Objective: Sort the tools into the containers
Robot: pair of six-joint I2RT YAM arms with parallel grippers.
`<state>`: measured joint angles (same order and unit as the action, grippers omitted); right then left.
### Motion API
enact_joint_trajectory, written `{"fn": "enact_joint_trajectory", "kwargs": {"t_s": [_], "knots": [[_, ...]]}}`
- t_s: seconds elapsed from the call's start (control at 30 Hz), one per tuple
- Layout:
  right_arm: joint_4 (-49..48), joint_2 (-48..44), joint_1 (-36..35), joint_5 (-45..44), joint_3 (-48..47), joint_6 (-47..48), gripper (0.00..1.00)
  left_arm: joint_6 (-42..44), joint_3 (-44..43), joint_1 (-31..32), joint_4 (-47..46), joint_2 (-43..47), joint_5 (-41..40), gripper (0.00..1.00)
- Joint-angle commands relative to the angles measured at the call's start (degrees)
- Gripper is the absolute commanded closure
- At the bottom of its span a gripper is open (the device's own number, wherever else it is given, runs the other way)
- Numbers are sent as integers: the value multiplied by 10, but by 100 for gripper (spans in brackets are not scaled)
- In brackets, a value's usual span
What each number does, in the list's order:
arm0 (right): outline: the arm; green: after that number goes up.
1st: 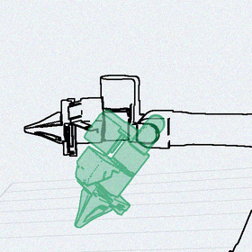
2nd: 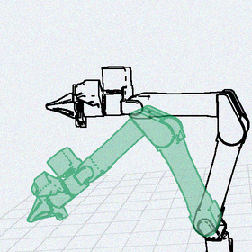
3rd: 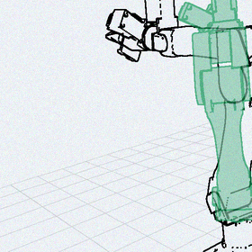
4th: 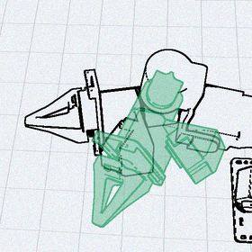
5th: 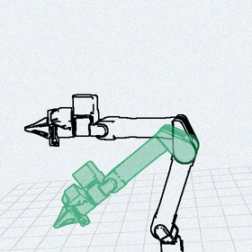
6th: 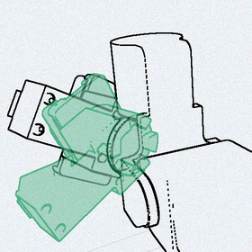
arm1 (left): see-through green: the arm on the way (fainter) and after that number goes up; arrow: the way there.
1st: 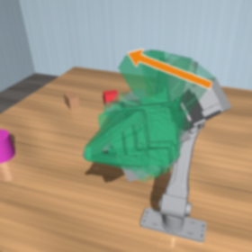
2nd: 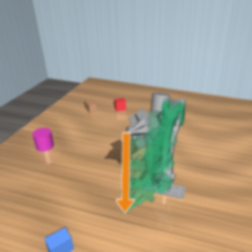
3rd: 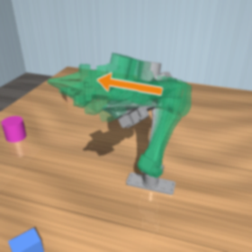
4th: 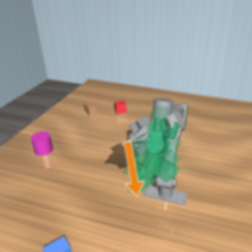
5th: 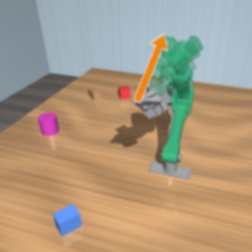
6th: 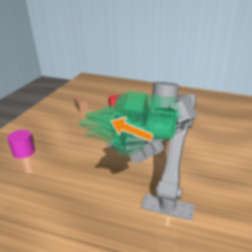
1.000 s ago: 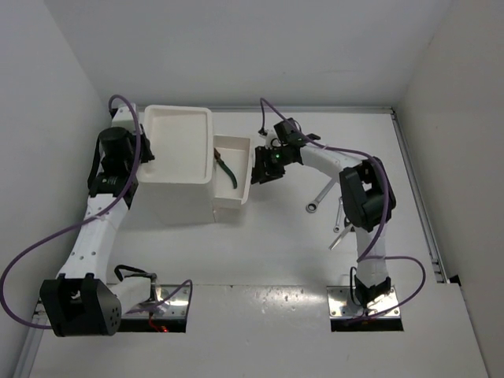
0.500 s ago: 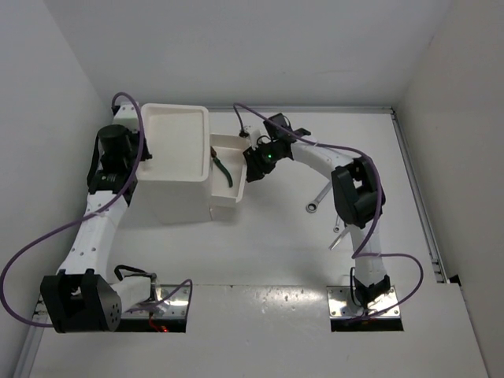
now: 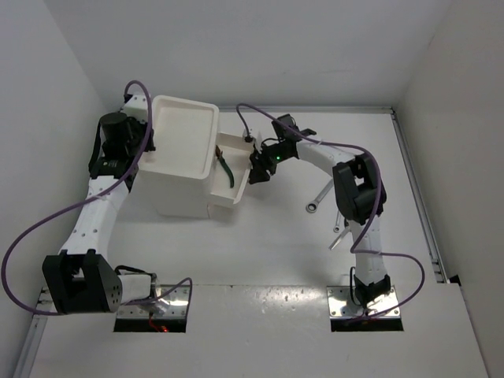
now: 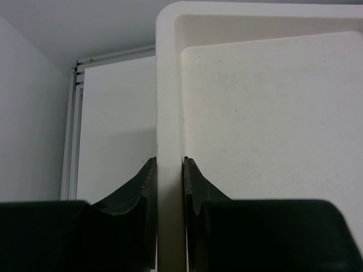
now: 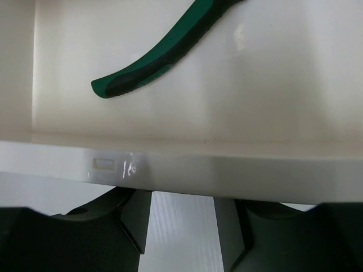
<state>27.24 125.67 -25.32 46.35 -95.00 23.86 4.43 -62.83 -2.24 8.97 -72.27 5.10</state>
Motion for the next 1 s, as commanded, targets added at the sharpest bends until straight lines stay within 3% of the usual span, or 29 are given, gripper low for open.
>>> {"fn": "enact_joint_trajectory", "kwargs": {"t_s": [0.0, 0.1, 0.27, 0.43, 0.63, 0.73, 0.97], "knots": [[-93, -16, -28, 140, -62, 57, 54, 13, 39, 62, 180, -45, 195, 100], [-59, -16, -33, 152, -86, 108, 53, 18, 39, 67, 185, -50, 195, 100], [68, 8, -39, 127, -155, 280, 52, 26, 39, 79, 191, -55, 195, 100], [93, 26, -44, 116, -191, 313, 52, 26, 34, 84, 191, -67, 206, 100], [113, 66, -56, 116, -211, 313, 50, 21, 29, 84, 196, -73, 226, 100], [52, 66, -61, 121, -194, 289, 50, 27, 29, 84, 201, -78, 231, 100], [-89, 66, -61, 167, -172, 105, 46, 15, 29, 84, 201, -91, 269, 100]]}}
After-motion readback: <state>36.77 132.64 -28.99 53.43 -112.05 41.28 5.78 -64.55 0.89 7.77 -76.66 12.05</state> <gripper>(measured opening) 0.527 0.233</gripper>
